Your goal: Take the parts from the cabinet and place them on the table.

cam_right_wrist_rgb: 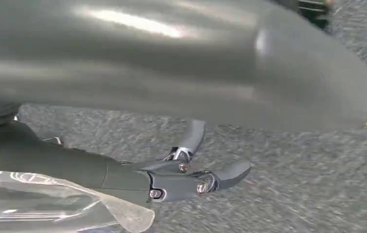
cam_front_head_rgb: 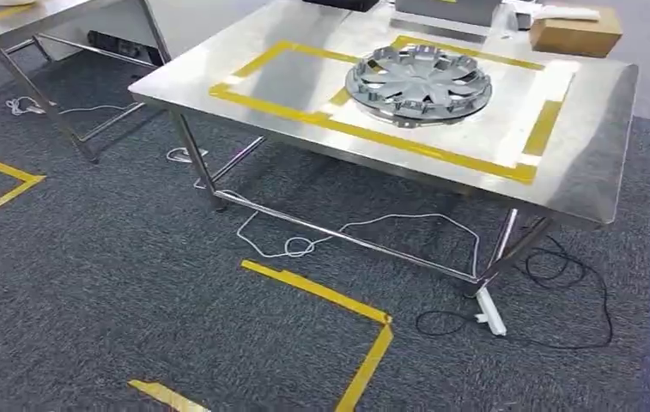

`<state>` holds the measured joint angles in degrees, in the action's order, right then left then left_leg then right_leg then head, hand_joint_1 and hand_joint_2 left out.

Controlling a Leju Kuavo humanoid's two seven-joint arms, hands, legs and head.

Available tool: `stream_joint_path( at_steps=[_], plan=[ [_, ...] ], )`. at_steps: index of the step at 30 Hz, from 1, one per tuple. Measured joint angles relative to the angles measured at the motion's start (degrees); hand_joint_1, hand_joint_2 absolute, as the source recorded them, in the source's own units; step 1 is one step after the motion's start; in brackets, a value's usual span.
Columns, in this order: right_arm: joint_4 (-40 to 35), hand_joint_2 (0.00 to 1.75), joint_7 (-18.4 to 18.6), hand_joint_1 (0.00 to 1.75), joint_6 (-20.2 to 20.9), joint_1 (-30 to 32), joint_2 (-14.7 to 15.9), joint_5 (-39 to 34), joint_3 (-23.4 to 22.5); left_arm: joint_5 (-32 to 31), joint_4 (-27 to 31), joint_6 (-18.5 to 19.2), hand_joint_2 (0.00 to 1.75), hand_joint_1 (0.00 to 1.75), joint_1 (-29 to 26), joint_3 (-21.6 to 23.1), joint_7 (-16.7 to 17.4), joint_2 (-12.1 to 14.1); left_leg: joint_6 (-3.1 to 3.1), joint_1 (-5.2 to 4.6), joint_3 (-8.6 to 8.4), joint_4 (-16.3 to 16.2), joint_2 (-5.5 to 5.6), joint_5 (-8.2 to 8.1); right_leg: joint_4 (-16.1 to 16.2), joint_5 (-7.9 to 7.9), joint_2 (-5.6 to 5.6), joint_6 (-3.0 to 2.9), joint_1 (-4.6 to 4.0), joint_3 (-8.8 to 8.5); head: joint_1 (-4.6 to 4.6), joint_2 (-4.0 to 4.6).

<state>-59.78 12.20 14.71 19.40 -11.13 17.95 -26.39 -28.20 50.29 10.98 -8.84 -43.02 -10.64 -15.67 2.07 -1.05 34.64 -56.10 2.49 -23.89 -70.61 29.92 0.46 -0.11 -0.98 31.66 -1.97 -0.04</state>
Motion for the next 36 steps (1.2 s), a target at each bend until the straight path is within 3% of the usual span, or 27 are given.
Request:
stream_joint_path(
  at_steps=[1, 2, 3, 4, 6, 7, 8, 9, 11, 12, 14, 15, 16, 17, 18, 19, 21, 22, 24, 25, 27, 28, 29, 31, 32, 33, 36],
  plan=[
    [0.2, 0.00, 0.2, 0.00, -0.7, 0.0, 0.7, -1.1, 1.0, 0.5, -0.3, -0.4, 0.00, 0.00, 0.2, 0.4, 0.0, 0.1, -0.09, -0.07, 0.93, -0.1, 0.66, 0.86, 6.0, -0.29, 1.79, -0.89, -0.43, -4.62, 0.02, 0.00],
    [0.4, 0.00, 0.3, 0.00, -1.2, 0.0, 1.3, -1.8, 1.9, 0.8, -0.6, -0.6, 0.00, 0.00, 0.5, 0.7, 0.0, 0.2, -0.19, -0.08, 1.16, -0.2, 1.06, 1.52, 11.9, 2.31, 4.38, -1.77, -0.71, -8.53, 0.06, -0.02],
    [0.6, 0.00, 0.3, 0.00, -1.6, 0.1, 1.7, -2.7, 3.0, 1.2, -0.8, -1.0, 0.00, 0.00, 1.0, 1.3, 0.0, 0.4, -0.33, -0.35, 1.56, -0.2, 1.72, 2.33, 18.5, 4.25, 4.55, -1.65, -0.34, -12.47, 0.11, 0.00],
    [0.9, 0.00, 0.4, 0.00, -2.1, -0.1, 2.1, -3.2, 3.7, 1.5, -1.1, -1.3, 0.00, 0.00, 1.1, 1.4, -0.1, 0.4, -0.50, -0.20, 1.89, -0.2, 2.18, 3.21, 19.0, 4.64, 4.13, -1.14, -0.60, -12.12, 0.11, 0.00],
    [1.5, 0.00, 0.5, 0.00, -2.6, -0.1, 2.8, -4.0, 5.2, 1.9, -1.8, -1.6, 0.00, 0.00, 1.0, 1.8, -0.2, 0.9, -1.35, 0.05, 2.33, 0.5, 3.74, 4.92, 18.5, 3.62, 2.88, -1.38, -0.88, -11.23, -0.29, 0.00],
    [1.8, 0.00, 0.5, 0.00, -2.6, -0.1, 2.9, -4.2, 6.0, 1.9, -1.9, -1.8, 0.00, 0.00, 0.9, 1.8, -0.2, 1.5, -1.33, 0.05, 2.67, 0.2, 3.60, 4.55, 18.8, 2.55, 1.69, -1.63, 0.02, -10.52, -0.27, 0.00],
    [1.9, 0.00, 0.7, 0.00, -2.7, -0.1, 3.4, -4.2, 6.4, 1.9, -2.3, -1.8, 0.00, 0.00, 0.7, 1.9, -0.2, 1.4, -1.63, -0.22, 3.13, -0.8, 1.57, 1.71, 18.8, 2.03, 1.17, -2.03, -0.11, -9.92, -0.07, -0.02],
    [1.9, 0.00, 0.6, 0.00, -2.7, 0.2, 3.4, -4.3, 6.7, 2.0, -2.4, -1.8, 0.00, 0.00, 0.8, 2.1, -0.2, 1.5, -2.12, 0.26, 3.85, -4.1, -0.23, -3.04, 18.7, 1.42, 0.07, -2.45, -0.13, -9.13, 0.22, 0.00],
    [2.2, 0.00, 0.7, 0.00, -2.8, 0.6, 3.6, -4.4, 7.3, 2.0, -2.6, -1.8, 0.00, 0.00, 1.1, 2.3, -0.2, 1.7, -3.06, 1.00, 4.82, -12.5, -1.65, -9.17, 18.5, 0.42, -2.00, -2.18, -0.17, -7.74, 0.22, 0.00],
    [2.3, 0.00, 0.7, 0.00, -2.9, 0.6, 3.7, -4.6, 7.4, 2.1, -2.8, -1.9, 0.00, 0.00, 1.1, 2.3, -0.2, 1.7, -3.57, 1.44, 5.00, -16.2, -1.88, -9.58, 18.3, 0.07, -2.95, -2.03, -0.09, -6.82, 0.22, 0.00],
    [2.4, 0.00, 0.7, 0.00, -3.9, 0.5, 4.1, -6.6, 8.4, 3.1, -3.2, -2.2, 0.00, 0.00, 1.0, 2.8, -0.9, 1.9, -4.46, 2.33, 4.10, -18.9, -2.14, -3.73, 17.3, -0.72, -4.65, -1.48, 0.11, -4.57, 0.24, 0.00],
    [2.6, 0.00, 0.8, 0.00, -4.7, 0.5, 4.7, -8.2, 9.6, 3.8, -3.5, -2.6, 0.00, 0.00, 1.0, 3.4, -1.5, 2.2, -4.87, 2.74, 2.29, -17.3, -2.51, -0.89, 16.5, -1.01, -5.49, -1.18, 0.23, -3.28, 0.28, 0.00],
    [2.7, 0.00, 0.9, 0.00, -5.5, 0.5, 5.2, -9.6, 10.6, 4.4, -3.7, -2.8, 0.00, 0.00, 1.1, 3.9, -1.9, 2.4, -5.10, 2.96, -0.82, -13.6, -3.56, -0.58, 15.9, -1.21, -6.08, -0.87, 0.39, -2.39, 0.22, 0.00],
    [2.7, 0.00, 1.0, 0.00, -6.5, 0.5, 5.9, -11.3, 11.7, 5.3, -3.8, -3.2, 0.00, 0.00, 1.2, 4.5, -2.2, 2.6, -5.16, 3.04, -4.92, -8.1, -5.87, -2.46, 15.3, -1.36, -6.64, -0.59, 0.25, -2.57, 0.35, 0.00],
    [2.8, 0.00, 1.1, 0.00, -7.8, 0.7, 6.7, -13.2, 13.2, 6.3, -3.9, -3.7, 0.00, 0.00, 1.6, 5.5, -2.3, 2.9, -4.96, 2.59, -8.97, -1.9, -6.93, -5.35, 14.6, -1.34, -7.47, -0.12, 0.26, -1.42, 0.41, 0.00],
    [2.9, 0.00, 1.1, 0.00, -8.8, 0.6, 7.3, -14.7, 14.9, 6.9, -4.0, -4.1, 0.00, 0.00, 1.8, 6.1, -2.4, 3.1, -3.50, 2.30, -9.63, 0.2, -6.73, -6.61, 14.3, -1.89, -7.99, 0.36, 0.22, -1.67, 0.13, 0.00],
    [3.0, 0.00, 1.4, 0.00, -10.3, 0.1, 8.7, -16.6, 17.7, 8.1, -4.4, -4.5, 0.00, 0.00, 1.8, 6.9, -2.4, 3.5, -2.91, 1.91, -8.29, 0.2, -5.67, -6.37, 14.1, -2.56, -9.10, 1.01, 0.56, -1.23, 0.04, 0.00],
    [3.1, 0.00, 1.3, 0.00, -11.1, -0.2, 9.4, -18.1, 19.0, 8.9, -4.6, -5.0, 0.00, 0.00, 1.5, 7.3, -2.4, 3.7, -2.04, 2.07, -8.16, 0.6, -5.19, -5.79, 14.0, -2.31, -8.79, 1.45, 0.78, -0.82, 0.19, 0.00],
    [3.6, 0.00, 1.2, 0.00, -12.2, -0.4, 10.6, -19.8, 22.0, 9.7, -4.8, -5.5, 0.00, 0.00, 1.4, 8.3, -2.4, 4.1, -0.76, 1.96, -7.20, 0.6, -4.43, -4.94, 9.6, 1.65, -2.91, 2.07, 1.14, 1.30, -0.03, 0.00],
    [3.8, 0.00, 1.3, 0.00, -12.3, -0.3, 11.2, -20.0, 23.1, 9.9, -4.9, -5.5, 0.00, 0.00, 1.7, 8.9, -2.4, 4.2, -0.36, 1.76, -6.52, 0.6, -3.73, -4.52, 5.0, 4.13, -1.64, 2.06, 1.16, 3.14, -0.09, 0.00],
    [4.4, 0.00, 1.3, 0.00, -12.6, -0.2, 12.0, -20.4, 24.6, 10.1, -5.1, -5.5, 0.00, 0.00, 1.8, 9.6, -2.4, 4.3, -0.06, 1.36, -5.32, 0.5, -2.15, -3.63, -3.5, 7.52, -0.63, 1.94, 1.09, 6.61, -0.29, 0.00],
    [4.5, 0.00, 1.1, 0.00, -13.3, -0.3, 12.3, -21.5, 25.2, 10.8, -5.2, -5.8, 0.00, 0.00, 1.7, 9.9, -2.3, 4.4, -0.04, 1.16, -4.89, 0.5, -1.26, -3.17, -4.3, 7.21, -0.50, 1.78, 1.08, 6.67, -0.29, 0.00],
    [4.7, 0.00, 0.8, 0.00, -14.2, -0.4, 12.6, -22.9, 26.0, 11.6, -5.4, -6.1, 0.00, 0.00, 1.6, 10.3, -2.2, 4.5, -0.03, 1.04, -4.59, 0.5, -0.61, -2.88, -2.4, 5.76, -0.45, 1.53, 1.05, 5.37, -0.31, 0.00],
    [5.1, 0.00, 0.3, 0.00, -16.4, -1.2, 14.0, -25.8, 29.1, 14.0, -5.8, -7.3, 0.00, 0.00, 1.6, 11.6, -1.9, 4.8, -0.09, 0.77, -4.32, 0.4, 0.89, -2.42, 7.4, 0.85, 0.58, 0.79, 0.99, -0.17, -0.31, 0.00],
    [5.5, 0.00, -0.2, 0.00, -17.8, -1.9, 15.0, -28.1, 31.4, 15.7, -5.9, -8.4, 0.00, 0.00, 1.7, 12.5, -1.6, 5.1, -0.18, 0.84, -4.17, 0.4, 1.51, -2.24, 12.3, -0.97, 2.97, 0.29, 0.96, -2.93, -0.35, 0.00],
    [6.1, 0.00, -0.5, 0.00, -19.0, -2.8, 16.0, -30.2, 33.6, 17.2, -6.3, -9.2, 0.00, 0.00, 2.0, 13.7, -1.3, 5.2, -0.45, 0.47, -3.73, 0.2, 1.90, -1.98, 14.2, -0.52, 5.55, -0.23, 1.04, -3.52, -0.20, 0.00],
    [7.1, 0.00, -1.2, 0.00, -20.9, -4.5, 18.2, -33.8, 40.2, 19.7, -7.0, -10.4, 0.00, 0.00, 2.1, 16.6, -0.8, 6.1, -1.64, 1.16, -2.36, 0.0, 4.00, -1.01, 15.3, -0.35, 3.65, 0.01, 0.76, -4.06, -0.59, 0.00]
  ],
)
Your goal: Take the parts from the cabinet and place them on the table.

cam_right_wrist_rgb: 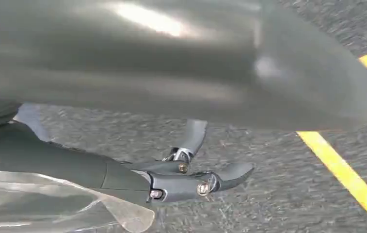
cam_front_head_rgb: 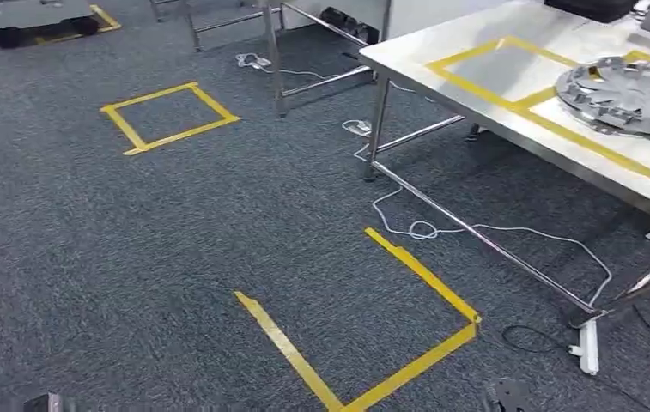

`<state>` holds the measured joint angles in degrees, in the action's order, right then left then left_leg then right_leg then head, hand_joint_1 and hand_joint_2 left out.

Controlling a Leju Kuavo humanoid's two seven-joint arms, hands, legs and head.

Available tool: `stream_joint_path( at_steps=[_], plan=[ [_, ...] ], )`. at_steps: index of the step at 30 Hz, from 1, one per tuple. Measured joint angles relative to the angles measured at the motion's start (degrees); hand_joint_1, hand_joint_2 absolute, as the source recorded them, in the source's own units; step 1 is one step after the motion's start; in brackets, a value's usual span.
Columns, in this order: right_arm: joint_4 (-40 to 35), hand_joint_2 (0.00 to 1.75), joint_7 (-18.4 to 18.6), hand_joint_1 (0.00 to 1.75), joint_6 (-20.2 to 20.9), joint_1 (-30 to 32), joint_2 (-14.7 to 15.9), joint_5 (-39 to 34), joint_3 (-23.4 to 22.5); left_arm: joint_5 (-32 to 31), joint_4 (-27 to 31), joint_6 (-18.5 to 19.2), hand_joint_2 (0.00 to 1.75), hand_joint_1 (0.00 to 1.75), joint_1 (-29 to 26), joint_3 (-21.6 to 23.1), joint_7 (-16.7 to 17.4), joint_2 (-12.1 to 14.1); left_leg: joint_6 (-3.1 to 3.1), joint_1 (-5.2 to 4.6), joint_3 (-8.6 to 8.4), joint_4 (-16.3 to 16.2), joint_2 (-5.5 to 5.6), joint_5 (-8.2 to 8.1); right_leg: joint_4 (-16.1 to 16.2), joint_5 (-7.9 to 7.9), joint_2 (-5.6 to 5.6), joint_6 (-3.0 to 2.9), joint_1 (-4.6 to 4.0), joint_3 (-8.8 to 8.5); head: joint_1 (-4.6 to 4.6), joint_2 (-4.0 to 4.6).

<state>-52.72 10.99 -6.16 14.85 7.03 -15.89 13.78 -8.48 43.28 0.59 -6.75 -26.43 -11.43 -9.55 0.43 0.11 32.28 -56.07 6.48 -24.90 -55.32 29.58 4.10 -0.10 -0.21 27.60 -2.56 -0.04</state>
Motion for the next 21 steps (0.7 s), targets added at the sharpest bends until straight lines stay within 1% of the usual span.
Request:
stream_joint_path(
  at_steps=[1, 2, 3, 4, 5, 6, 7, 8, 9, 10, 11, 12, 13, 14, 15, 16, 17, 18, 19, 20, 21],
  plan=[
    [0.1, 0.00, -0.1, 0.00, -0.2, -0.4, 0.4, -0.2, 1.3, 0.2, -0.2, -0.1, 0.00, 0.00, 0.0, 0.4, 0.0, 0.4, -0.43, -0.22, 0.30, 0.0, 0.81, 0.38, 0.6, -0.59, -0.72, -0.16, 0.31, -0.01, -0.07, 0.00],
    [0.2, 0.00, -0.1, 0.00, -0.2, -0.7, 0.5, -0.4, 2.5, 0.2, -0.3, -0.3, 0.00, 0.00, -0.1, 0.8, 0.1, 0.5, -0.34, -0.18, 0.65, -0.8, -0.16, -0.42, 1.1, -1.09, -1.88, -0.12, 0.64, -0.21, 0.02, 0.00],
    [0.3, 0.00, -0.1, 0.00, -0.3, -0.9, 1.0, -0.4, 3.5, 0.3, -0.4, -0.3, 0.00, 0.00, -0.1, 1.3, 0.2, 0.7, -0.69, -0.33, 1.89, -3.3, -2.99, -2.62, 1.4, -1.26, -2.53, -0.49, 0.65, -0.20, 0.31, 0.00],
    [0.5, 0.00, -0.2, 0.00, -0.3, -0.9, 1.1, -0.5, 4.1, 0.3, -0.5, -0.3, 0.00, 0.00, 0.1, 1.6, 0.2, 0.8, -1.14, -0.14, 3.82, -7.5, -4.57, -5.12, 1.4, -1.28, -3.59, -0.52, 0.57, -0.09, 0.35, 0.00],
    [0.7, 0.00, -0.2, 0.00, -0.3, -0.9, 1.3, -0.6, 4.7, 0.3, -0.6, -0.3, 0.00, 0.00, 0.1, 1.9, 0.2, 1.0, -1.48, 0.07, 5.82, -12.1, -5.34, -7.24, 1.3, -1.25, -4.57, -0.53, 0.49, -0.03, 0.37, 0.00],
    [1.0, 0.00, -0.2, 0.00, -0.4, -0.9, 1.5, -0.6, 5.2, 0.4, -0.7, -0.4, 0.00, 0.00, 0.1, 2.1, 0.2, 1.1, -1.85, 0.34, 7.52, -16.1, -5.69, -8.66, 1.3, -1.20, -5.56, -0.56, 0.47, 0.00, 0.33, 0.00],
    [1.2, 0.00, -0.3, 0.00, -0.6, -1.0, 1.7, -1.0, 5.8, 0.8, -0.9, -0.5, 0.00, 0.00, 0.0, 2.4, 0.4, 1.2, -2.17, 0.61, 8.17, -17.8, -5.86, -8.80, 1.3, -1.17, -6.37, -0.52, 0.48, 0.06, 0.35, 0.00],
    [1.4, 0.00, -0.3, 0.00, -0.8, -1.2, 1.9, -1.2, 6.4, 0.8, -1.0, -0.7, 0.00, 0.00, -0.2, 2.7, 0.7, 1.3, -2.41, 0.92, 7.56, -17.0, -6.05, -7.76, 1.2, -1.14, -7.07, -0.46, 0.53, 0.08, 0.37, 0.00],
    [1.5, 0.00, -0.4, 0.00, -0.9, -1.5, 2.0, -1.4, 7.1, 1.1, -1.1, -0.9, 0.00, 0.00, -0.3, 3.0, 0.7, 1.5, -2.65, 1.22, 5.69, -13.5, -6.36, -5.51, 1.1, -1.02, -7.76, -0.28, 0.60, 0.09, 0.37, 0.00],
    [1.6, 0.00, -0.4, 0.00, -0.9, -1.7, 2.1, -1.7, 7.6, 1.3, -1.1, -1.0, 0.00, 0.00, -0.3, 3.3, 0.7, 1.7, -2.85, 1.45, 3.20, -8.8, -7.00, -3.11, 0.8, -0.81, -8.37, 0.06, 0.75, 0.07, 0.35, 0.00],
    [1.8, 0.00, -0.4, 0.00, -0.9, -2.0, 2.2, -2.6, 8.3, 1.9, -1.1, -1.3, 0.00, 0.00, -0.3, 3.6, 0.7, 1.9, -3.05, 1.58, 0.29, -3.5, -8.95, -0.88, 0.5, -0.49, -8.95, 0.55, 0.78, 0.00, 0.42, 0.00],
    [2.3, 0.00, -0.4, 0.00, -1.4, -2.4, 2.9, -3.8, 9.2, 2.8, -1.1, -1.8, 0.00, 0.00, -0.2, 4.3, 0.7, 1.8, -3.18, 0.94, -0.61, -1.7, -11.71, -1.88, 0.2, -0.12, -9.37, 1.10, 0.31, 0.17, 0.63, 0.00],
    [2.7, 0.00, -0.3, 0.00, -1.5, -2.7, 3.0, -4.4, 10.3, 3.4, -1.1, -2.1, 0.00, 0.00, -0.1, 5.0, 0.8, 2.0, -1.71, 1.00, -0.36, -1.4, -10.80, -1.67, -0.3, 0.17, -9.83, 1.48, 0.22, 0.51, 0.57, 0.00],
    [3.0, 0.00, -0.3, 0.00, -1.9, -3.0, 3.5, -4.8, 11.6, 4.5, -1.1, -2.6, 0.00, 0.00, -0.4, 5.6, 0.8, 2.2, -1.04, 0.84, -0.12, -1.6, -10.29, -1.82, -0.2, 0.25, -10.39, 1.64, 0.17, 0.20, 0.26, 0.00],
    [3.5, 0.00, -0.3, 0.00, -2.4, -3.5, 3.9, -5.7, 13.4, 5.8, -1.1, -3.3, 0.00, 0.00, -0.6, 6.4, 0.8, 2.4, -0.61, 0.64, 0.12, -1.7, -9.76, -1.88, 0.0, 0.17, -10.90, 1.82, 0.20, -0.03, 0.00, 0.00],
    [3.8, 0.00, -0.4, 0.00, -2.8, -4.1, 4.3, -6.8, 15.1, 7.1, -1.1, -3.9, 0.00, 0.00, -0.9, 7.1, 0.8, 2.6, -0.05, 0.61, 0.29, -1.5, -9.11, -1.66, 0.0, 0.15, -11.53, 2.16, 0.36, -0.12, 0.07, 0.00],
    [4.1, 0.00, -0.6, 0.00, -3.1, -4.6, 4.7, -7.6, 17.0, 8.2, -1.1, -4.4, 0.00, 0.00, -1.0, 8.0, 0.8, 2.7, 0.51, 0.82, 0.22, -1.3, -8.54, -1.41, -0.3, 0.90, -10.42, 2.63, 0.69, 0.55, -0.04, -0.02],
    [4.4, 0.00, -0.8, 0.00, -3.3, -4.9, 4.9, -8.0, 18.4, 8.7, -1.1, -4.7, 0.00, 0.00, -1.0, 8.8, 0.8, 2.9, 0.85, 0.78, 0.30, -1.3, -8.06, -1.36, -2.3, 2.54, -7.66, 2.62, 0.74, 1.27, -0.33, 0.00],
    [4.8, 0.00, -1.0, 0.00, -3.3, -5.2, 5.3, -8.5, 19.9, 9.5, -1.1, -5.1, 0.00, 0.00, -0.9, 9.5, 0.8, 3.1, 1.24, 0.70, 0.44, -1.3, -7.34, -1.28, -6.6, 4.74, -5.86, 2.53, 0.79, 3.18, -0.63, 0.00],
    [5.5, 0.00, -1.3, 0.00, -3.7, -5.5, 5.4, -9.2, 21.3, 10.8, -1.1, -5.8, 0.00, 0.00, -0.7, 10.3, 0.9, 3.3, 1.51, 0.51, 0.51, -1.3, -6.49, -1.31, -12.3, 7.10, -4.91, 2.46, 0.78, 5.92, -0.79, 0.00],
    [6.3, 0.00, -1.7, 0.00, -4.0, -6.0, 5.4, -9.9, 22.8, 12.4, -1.1, -6.7, 0.00, 0.00, -0.7, 11.2, 1.4, 3.4, 1.59, 0.27, 0.52, -1.3, -5.71, -1.32, -16.7, 8.47, -4.51, 2.31, 0.74, 8.27, -0.98, 0.00]
  ],
)
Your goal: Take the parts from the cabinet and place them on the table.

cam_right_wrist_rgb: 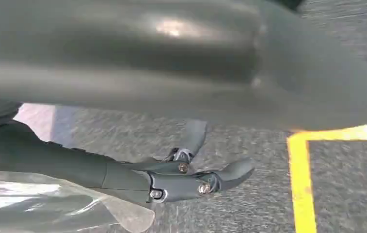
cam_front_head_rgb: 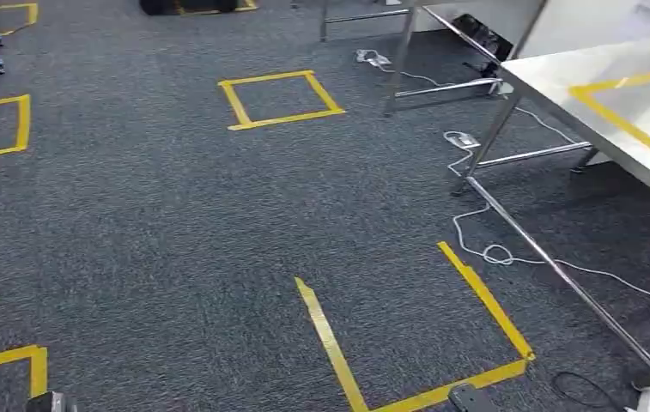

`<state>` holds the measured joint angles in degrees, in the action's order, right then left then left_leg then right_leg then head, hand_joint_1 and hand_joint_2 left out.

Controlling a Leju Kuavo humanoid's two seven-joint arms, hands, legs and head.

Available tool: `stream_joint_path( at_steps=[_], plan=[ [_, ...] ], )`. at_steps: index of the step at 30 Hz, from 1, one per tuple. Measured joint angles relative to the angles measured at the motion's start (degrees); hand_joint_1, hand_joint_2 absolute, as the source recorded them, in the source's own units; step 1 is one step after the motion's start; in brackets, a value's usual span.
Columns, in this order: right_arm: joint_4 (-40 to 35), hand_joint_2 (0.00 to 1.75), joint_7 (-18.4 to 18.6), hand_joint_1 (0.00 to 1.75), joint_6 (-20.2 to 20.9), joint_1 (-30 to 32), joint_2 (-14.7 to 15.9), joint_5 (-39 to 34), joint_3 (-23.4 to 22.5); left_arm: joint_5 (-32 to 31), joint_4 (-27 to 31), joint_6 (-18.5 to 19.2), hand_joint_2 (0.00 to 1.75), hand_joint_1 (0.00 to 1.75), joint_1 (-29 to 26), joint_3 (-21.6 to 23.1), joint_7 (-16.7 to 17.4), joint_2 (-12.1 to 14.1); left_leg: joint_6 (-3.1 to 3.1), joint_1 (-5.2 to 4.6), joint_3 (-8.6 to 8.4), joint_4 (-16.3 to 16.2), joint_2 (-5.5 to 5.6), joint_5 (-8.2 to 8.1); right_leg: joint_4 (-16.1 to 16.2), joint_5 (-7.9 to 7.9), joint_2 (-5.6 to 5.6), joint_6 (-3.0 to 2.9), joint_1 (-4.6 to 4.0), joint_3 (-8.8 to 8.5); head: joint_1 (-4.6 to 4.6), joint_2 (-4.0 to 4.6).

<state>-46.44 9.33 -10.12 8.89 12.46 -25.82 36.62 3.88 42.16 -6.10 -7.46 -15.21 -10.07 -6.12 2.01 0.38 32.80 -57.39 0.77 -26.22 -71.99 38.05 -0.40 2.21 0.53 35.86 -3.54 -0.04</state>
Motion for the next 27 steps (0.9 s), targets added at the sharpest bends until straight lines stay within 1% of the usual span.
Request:
stream_joint_path(
  at_steps=[1, 2, 3, 4, 5, 6, 8, 10, 11, 12, 13, 14, 15, 16, 17, 18, 19, 20, 21, 22, 23, 24, 25, 26, 27],
  plan=[
    [0.7, 0.00, -0.3, 0.00, -0.3, -0.7, 0.1, -0.5, 1.6, 1.5, 0.0, -0.7, 0.00, 0.00, -0.1, 1.0, 0.3, 0.2, 0.09, -0.27, -0.05, 0.0, 0.74, -0.05, -2.8, 0.30, 0.27, -0.26, -0.08, 1.85, -0.06, 0.00],
    [1.5, 0.00, -0.5, 0.00, -0.8, -1.6, 0.2, -0.7, 3.4, 3.5, 0.0, -1.9, 0.00, 0.00, -0.2, 2.3, 0.6, 0.4, 0.23, -0.54, -0.18, 0.0, 1.54, -0.10, -2.6, -1.08, 0.41, -0.76, -0.32, 2.40, -0.09, 0.00],
    [2.1, 0.00, 0.1, 0.00, -1.0, -2.7, 0.2, -0.9, 5.1, 5.2, 0.0, -2.9, 0.00, 0.00, -0.2, 3.4, 0.8, 0.7, 0.34, -0.72, -0.37, 0.0, 2.30, -0.17, 0.1, -3.56, 0.56, -1.30, -0.62, 1.63, -0.09, 0.00],
    [2.6, 0.00, 1.6, 0.00, -1.1, -3.8, 0.2, -1.2, 6.8, 6.4, 0.0, -3.5, 0.00, 0.00, -0.2, 4.6, 1.0, 0.8, 0.46, -0.83, -0.63, 0.0, 3.02, -0.25, 4.6, -6.78, 1.05, -1.98, -1.07, -0.04, -0.06, 0.00],
    [3.0, 0.00, 2.7, 0.00, -1.2, -4.8, 0.4, -1.1, 8.2, 7.4, 0.0, -4.3, 0.00, 0.00, -0.1, 5.7, 1.2, 1.0, 0.55, -0.88, -0.94, 0.0, 3.79, -0.34, 10.4, -10.40, 2.58, -2.77, -1.66, -2.26, -0.06, 0.00],
    [3.1, 0.00, 3.8, 0.00, -1.4, -5.6, 0.8, -0.8, 9.1, 8.4, 0.0, -4.8, 0.00, 0.00, 0.0, 6.6, 1.4, 1.0, 0.60, -0.55, -0.60, 0.1, 4.21, -0.40, 13.3, -11.64, 5.71, -3.72, -2.02, -3.05, 0.05, 0.00],
    [3.1, 0.00, 3.8, 0.00, -1.4, -5.6, 0.8, -0.8, 9.1, 8.4, 0.0, -4.8, 0.00, 0.00, 0.0, 6.6, 1.4, 1.0, 0.60, -0.55, -0.60, 0.1, 4.21, -0.40, 13.3, -11.64, 5.71, -3.72, -2.02, -3.05, 0.05, 0.00],
    [3.1, 0.00, 3.9, 0.00, -1.5, -5.7, 0.9, -0.8, 9.2, 8.6, 0.0, -4.9, 0.00, 0.00, 0.0, 6.8, 1.4, 1.0, 0.60, -0.56, -0.57, 0.1, 4.26, -0.40, 13.3, -11.51, 6.16, -3.87, -1.96, -3.22, 0.11, 0.00],
    [3.2, 0.00, 4.5, 0.00, -1.6, -6.0, 1.1, -0.7, 9.9, 9.2, 0.0, -5.3, 0.00, 0.00, 0.3, 7.5, 1.5, 1.0, 0.49, -0.80, -0.45, 0.0, 4.69, -0.35, 13.4, -11.32, 6.77, -4.16, -1.55, -3.71, 0.61, 0.00],
    [3.2, 0.00, 4.7, 0.00, -1.7, -6.2, 1.1, -0.6, 10.2, 9.5, 0.0, -5.5, 0.00, 0.00, 0.5, 7.8, 1.5, 1.1, 0.43, -0.66, -0.33, -0.1, 5.19, -0.28, 13.7, -11.70, 6.59, -4.09, -1.57, -3.69, 0.57, 0.00],
    [3.3, 0.00, 5.7, 0.00, -1.9, -7.5, 1.5, -0.2, 11.7, 11.3, 0.0, -6.4, 0.00, 0.00, 0.4, 9.8, 1.6, 1.4, -0.21, 0.14, 0.13, 0.1, 6.58, 0.04, 14.1, -11.58, 5.24, -4.09, -2.12, -3.84, 0.13, -0.02],
    [3.5, 0.00, 5.7, 0.00, -1.6, -9.2, 1.5, 0.0, 12.9, 14.1, 0.0, -7.7, 0.00, 0.00, 0.5, 12.7, 1.1, 2.1, -0.68, -0.30, 0.08, 0.1, 3.86, -0.52, 20.0, -11.76, 2.67, -3.47, -1.35, -7.70, -0.09, -0.04],
    [3.7, 0.00, 5.6, 0.00, -1.2, -9.3, 1.5, 0.0, 13.2, 14.8, 0.0, -7.9, 0.00, 0.00, 1.0, 13.4, 0.9, 2.6, -1.17, -0.18, 1.35, -2.7, 1.73, -1.99, 21.0, -11.74, 1.98, -3.54, -1.33, -8.48, 0.00, -0.04],
    [4.1, 0.00, 5.5, 0.00, -0.9, -9.2, 1.5, -0.1, 13.5, 15.5, 0.0, -8.3, 0.00, 0.00, 1.5, 14.1, 0.5, 2.8, -1.73, 0.06, 3.50, -6.6, 0.77, -3.55, 21.2, -11.55, 0.96, -3.36, -1.31, -9.00, -0.63, -0.04],
    [4.5, 0.00, 5.5, 0.00, -0.6, -9.3, 1.5, -0.2, 13.9, 16.3, -0.1, -8.6, 0.00, 0.00, 1.8, 14.9, 0.2, 3.1, -2.28, 0.32, 6.12, -11.2, 0.26, -5.02, 21.0, -10.94, -0.14, -3.19, -1.19, -9.45, -0.54, -0.04],
    [4.8, 0.00, 5.4, 0.00, -0.5, -9.4, 1.5, -0.3, 14.1, 16.6, -0.2, -8.7, 0.00, 0.00, 1.9, 15.7, 0.1, 3.5, -2.78, 0.65, 7.94, -14.1, 0.02, -5.24, 20.8, -10.32, -1.06, -2.98, -0.97, -9.94, -0.50, -0.04],
    [5.1, 0.00, 5.3, 0.00, -0.4, -9.4, 1.5, -0.3, 14.2, 17.0, -0.2, -8.8, 0.00, 0.00, 1.8, 16.2, -0.1, 3.8, -3.22, 0.92, 8.48, -14.5, -0.11, -4.47, 20.6, -9.73, -1.75, -2.74, -0.70, -10.43, -0.55, -0.04],
    [5.3, 0.00, 5.1, 0.00, -0.2, -9.5, 1.5, -0.4, 14.3, 17.4, -0.5, -9.0, 0.00, 0.00, 1.8, 16.9, -0.3, 4.0, -3.87, 1.41, 7.92, -12.3, -0.39, -1.88, 20.2, -8.82, -2.55, -2.22, -0.28, -11.20, -0.52, -0.04],
    [5.5, 0.00, 4.9, 0.00, -0.1, -9.6, 1.3, -0.4, 14.4, 17.7, -0.6, -9.0, 0.00, 0.00, 1.9, 17.4, -0.5, 4.2, -4.43, 1.85, 6.49, -8.6, -0.90, 1.08, 19.8, -7.97, -3.10, -1.73, 0.38, -11.92, -0.54, -0.04],
    [5.6, 0.00, 4.8, 0.00, 0.1, -9.7, 0.8, -0.5, 14.6, 17.8, -0.7, -9.0, 0.00, 0.00, 1.9, 17.8, -0.9, 4.6, -5.13, 1.98, 4.52, -3.6, -2.24, 4.49, 19.0, -6.75, -3.76, -0.84, 0.88, -12.44, -0.81, -0.04],
    [6.1, 0.00, 4.7, 0.00, 0.1, -9.9, 1.1, -0.5, 14.6, 18.0, -1.0, -9.0, 0.00, 0.00, 2.0, 18.4, -1.2, 4.4, -6.25, 1.21, 4.22, -3.5, -4.41, 2.82, 18.3, -5.74, -4.03, 0.20, 0.59, -11.90, -0.32, -0.04],
    [6.8, 0.00, 4.7, 0.00, 0.1, -10.1, 1.2, -0.7, 14.7, 18.2, -1.4, -8.9, 0.00, 0.00, 2.6, 19.3, -1.4, 4.5, -5.63, 0.97, 3.93, -2.5, -5.21, 2.06, 17.2, -4.65, -4.80, 0.65, 0.57, -11.93, 1.41, -0.04],
    [6.9, 0.00, 4.7, 0.00, 0.2, -10.1, 1.2, -0.8, 14.7, 18.2, -1.4, -8.9, 0.00, 0.00, 2.9, 19.6, -1.6, 4.8, -3.48, 1.06, 4.12, -3.1, -4.47, 1.05, 17.1, -4.37, -4.89, 0.61, 0.20, -11.83, 1.27, -0.04],
    [7.0, 0.00, 4.6, 0.00, 0.2, -10.2, 1.0, -0.8, 14.9, 18.4, -1.5, -8.9, 0.00, 0.00, 2.8, 19.8, -1.8, 5.0, -2.79, 0.98, 4.12, -3.2, -3.87, 0.58, 17.2, -3.99, -5.32, 0.68, 0.19, -12.23, 0.14, -0.04],
    [7.1, 0.00, 4.6, 0.00, 0.2, -10.3, 1.0, -0.8, 14.9, 18.4, -1.6, -8.9, 0.00, 0.00, 2.7, 20.0, -1.8, 5.0, -2.33, 0.82, 4.16, -3.3, -3.20, 0.29, 17.2, -3.90, -5.95, 0.73, 0.37, -12.77, 0.02, -0.04]
  ],
)
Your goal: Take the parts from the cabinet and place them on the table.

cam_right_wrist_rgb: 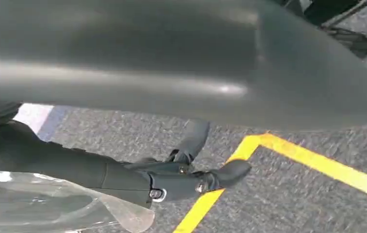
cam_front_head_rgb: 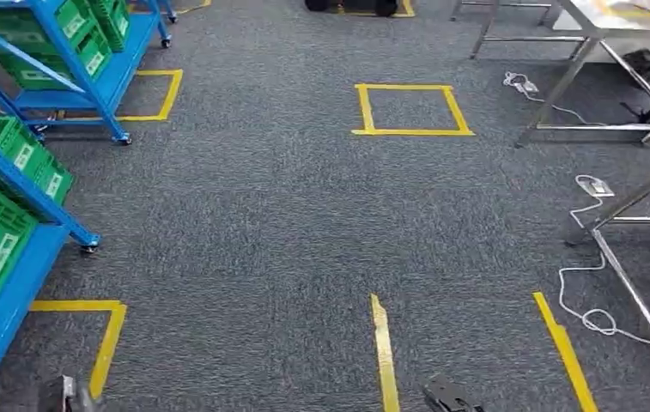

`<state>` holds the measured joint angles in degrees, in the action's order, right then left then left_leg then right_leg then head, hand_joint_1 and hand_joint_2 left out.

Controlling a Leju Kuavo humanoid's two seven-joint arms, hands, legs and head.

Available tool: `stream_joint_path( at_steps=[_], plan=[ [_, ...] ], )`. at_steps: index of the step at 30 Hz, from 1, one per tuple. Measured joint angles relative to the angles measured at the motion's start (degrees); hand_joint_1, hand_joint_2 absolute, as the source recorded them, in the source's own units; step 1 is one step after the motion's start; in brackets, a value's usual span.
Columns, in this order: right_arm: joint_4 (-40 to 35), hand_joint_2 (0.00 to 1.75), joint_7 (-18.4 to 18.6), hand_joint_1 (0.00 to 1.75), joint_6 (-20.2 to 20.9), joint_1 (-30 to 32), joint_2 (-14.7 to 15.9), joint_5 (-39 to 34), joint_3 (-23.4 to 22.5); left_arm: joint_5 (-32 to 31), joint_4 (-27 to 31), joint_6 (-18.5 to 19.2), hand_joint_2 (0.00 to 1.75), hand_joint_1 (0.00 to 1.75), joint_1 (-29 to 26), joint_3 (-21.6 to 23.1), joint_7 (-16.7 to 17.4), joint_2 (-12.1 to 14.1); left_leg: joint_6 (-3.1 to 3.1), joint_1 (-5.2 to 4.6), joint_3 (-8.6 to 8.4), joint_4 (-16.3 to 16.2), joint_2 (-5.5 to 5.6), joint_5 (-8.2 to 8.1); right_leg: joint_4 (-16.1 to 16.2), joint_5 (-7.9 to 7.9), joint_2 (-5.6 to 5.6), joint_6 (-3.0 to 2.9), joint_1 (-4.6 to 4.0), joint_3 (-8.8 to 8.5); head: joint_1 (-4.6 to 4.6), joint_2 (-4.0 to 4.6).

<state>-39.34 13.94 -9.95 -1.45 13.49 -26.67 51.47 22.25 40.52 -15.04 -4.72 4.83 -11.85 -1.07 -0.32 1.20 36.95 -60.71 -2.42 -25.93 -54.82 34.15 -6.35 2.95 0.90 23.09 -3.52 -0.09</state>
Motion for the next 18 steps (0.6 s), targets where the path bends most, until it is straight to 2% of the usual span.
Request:
stream_joint_path(
  at_steps=[1, 2, 3, 4, 5, 6, 7, 8, 9, 10, 11, 12, 13, 15, 16, 17, 18],
  plan=[
    [0.1, 0.00, 0.0, 0.00, 0.0, -0.3, 0.0, 0.0, 0.0, 0.0, -0.2, 0.0, 0.00, 0.00, 0.0, 0.2, 0.0, 0.1, 0.27, -0.17, -0.32, -0.1, 0.90, -0.17, 0.0, 0.49, -0.32, 0.32, 0.35, -0.11, 0.13, 0.00],
    [0.1, 0.00, -0.1, 0.00, 0.1, -0.4, -0.1, 0.0, 0.1, 0.0, -0.2, 0.0, 0.00, 0.00, -0.1, 0.3, 0.0, 0.2, 0.80, -0.26, -0.58, 0.1, 1.33, -0.37, -1.4, 1.50, 2.34, 0.16, 0.51, 0.21, -0.26, 0.00],
    [0.1, 0.00, -0.2, 0.00, 0.1, -0.5, -0.2, -0.1, 0.1, 0.0, -0.2, 0.0, 0.00, 0.00, 0.1, 0.5, 0.0, 0.3, 0.98, -0.36, -0.84, 0.3, 1.90, -0.47, -5.2, 3.16, 4.55, -0.27, 0.42, 2.23, -0.44, 0.00],
    [0.2, 0.00, -0.3, 0.00, 0.1, -0.4, -0.2, -0.1, 0.2, 0.0, -0.2, -0.1, 0.00, 0.00, 0.4, 0.7, -0.2, 0.4, 1.19, -0.47, -1.01, 0.4, 2.61, -0.49, -10.5, 4.82, 5.42, -0.75, 0.20, 5.41, -0.57, 0.00],
    [0.4, 0.00, -0.5, 0.00, 0.2, -0.4, -0.3, -0.3, 0.2, 0.1, -0.2, -0.1, 0.00, 0.00, 0.6, 0.8, -0.4, 0.5, 1.36, -0.65, -1.20, 0.6, 3.38, -0.60, -16.1, 6.42, 5.75, -1.21, -0.03, 9.09, -0.63, 0.00],
    [0.6, 0.00, -0.9, 0.00, 0.2, -0.2, -0.3, -0.4, 0.3, 0.5, -0.3, -0.2, 0.00, 0.00, 0.6, 1.2, -0.7, 0.5, 1.69, -0.89, -1.44, 0.6, 4.31, -0.83, -21.1, 6.96, 6.00, -1.74, -0.39, 13.04, -0.57, 0.00],
    [0.7, 0.00, -1.2, 0.00, 0.2, 0.0, -0.3, -0.5, 0.3, 0.8, -0.3, -0.3, 0.00, 0.00, 0.6, 1.5, -1.0, 0.6, 2.06, -1.05, -1.83, 0.6, 5.14, -1.13, -22.8, 5.90, 6.21, -2.22, -0.83, 15.54, -0.59, 0.00],
    [0.8, 0.00, -1.5, 0.00, 0.2, 0.0, -0.3, -0.7, 0.4, 1.4, -0.5, -0.3, 0.00, 0.00, 0.6, 1.9, -1.2, 0.6, 2.27, -1.17, -2.35, 0.6, 5.88, -1.43, -21.7, 3.32, 6.41, -2.81, -1.36, 16.67, -0.57, 0.00],
    [0.9, 0.00, -1.8, 0.00, 0.2, 0.0, -0.3, -1.0, 0.4, 2.1, -0.6, -0.3, 0.00, 0.00, 0.6, 2.4, -1.3, 0.7, 2.38, -1.19, -3.09, 0.6, 6.81, -1.90, -17.9, -0.73, 6.72, -3.43, -2.00, 16.52, -0.57, 0.00],
    [1.0, 0.00, -2.0, 0.00, 0.2, 0.0, -0.3, -1.2, 0.4, 2.7, -0.7, -0.3, 0.00, 0.00, 0.7, 2.9, -1.4, 0.8, 2.51, -1.16, -3.95, 0.7, 7.61, -2.36, -12.7, -5.10, 7.58, -4.12, -2.63, 15.35, -0.59, 0.00],
    [1.4, 0.00, -2.2, 0.00, 0.1, 0.0, -0.2, -1.5, 0.4, 3.4, -0.8, -0.4, 0.00, 0.00, 0.7, 3.5, -1.7, 0.8, 2.54, -1.00, -4.49, 0.8, 8.30, -2.79, -7.6, -9.11, 9.85, -4.93, -3.20, 14.31, -0.55, 0.00],
    [1.9, 0.00, -2.4, 0.00, 0.0, 0.1, 0.0, -1.7, 0.5, 4.0, -1.0, -0.5, 0.00, 0.00, 1.0, 4.1, -1.9, 0.8, 2.31, -1.23, -4.72, 0.7, 9.10, -3.07, -6.5, -9.21, 11.89, -5.65, -3.15, 13.34, -0.46, 0.00],
    [2.1, 0.00, -2.6, 0.00, -0.1, 0.1, 0.1, -1.8, 0.5, 4.4, -1.2, -0.5, 0.00, 0.00, 1.1, 4.7, -2.0, 0.8, 2.12, -0.95, -4.73, 0.8, 9.99, -3.15, -5.6, -9.23, 11.45, -5.74, -3.09, 12.73, -0.66, 0.00],
    [2.3, 0.00, -2.7, 0.00, -0.2, -0.1, 0.1, -2.0, 0.5, 4.7, -1.4, -0.7, 0.00, 0.00, 0.9, 5.2, -2.1, 1.1, 1.71, -0.68, -4.63, 1.3, 11.09, -3.04, -5.3, -8.76, 10.40, -6.03, -3.08, 12.42, -0.77, 0.00],
    [2.3, 0.00, -3.2, 0.00, -0.4, -0.2, 0.1, -2.1, 0.5, 4.9, -1.4, -0.7, 0.00, 0.00, 0.9, 5.4, -2.1, 1.3, 1.37, -0.89, -4.76, 1.8, 11.66, -3.00, -3.8, -8.68, 9.55, -6.12, -3.01, 11.53, -0.63, 0.00],
    [2.3, 0.00, -4.2, 0.00, -0.8, -0.3, 0.0, -2.3, 0.5, 5.2, -1.5, -0.8, 0.00, 0.00, 1.0, 5.7, -2.2, 1.4, 1.53, -1.11, -4.78, 1.1, 9.18, -3.68, -1.0, -8.22, 8.49, -5.50, -2.51, 10.02, -0.64, 0.00],
    [2.4, 0.00, -5.7, 0.00, -1.0, 0.0, 0.0, -2.7, 0.5, 5.6, -1.6, -1.1, 0.00, 0.00, 1.3, 6.0, -2.4, 1.6, 1.22, -1.39, -4.03, -0.3, 5.82, -4.69, -0.3, -8.31, 8.16, -5.11, -2.55, 9.36, -0.31, 0.00]
  ],
)
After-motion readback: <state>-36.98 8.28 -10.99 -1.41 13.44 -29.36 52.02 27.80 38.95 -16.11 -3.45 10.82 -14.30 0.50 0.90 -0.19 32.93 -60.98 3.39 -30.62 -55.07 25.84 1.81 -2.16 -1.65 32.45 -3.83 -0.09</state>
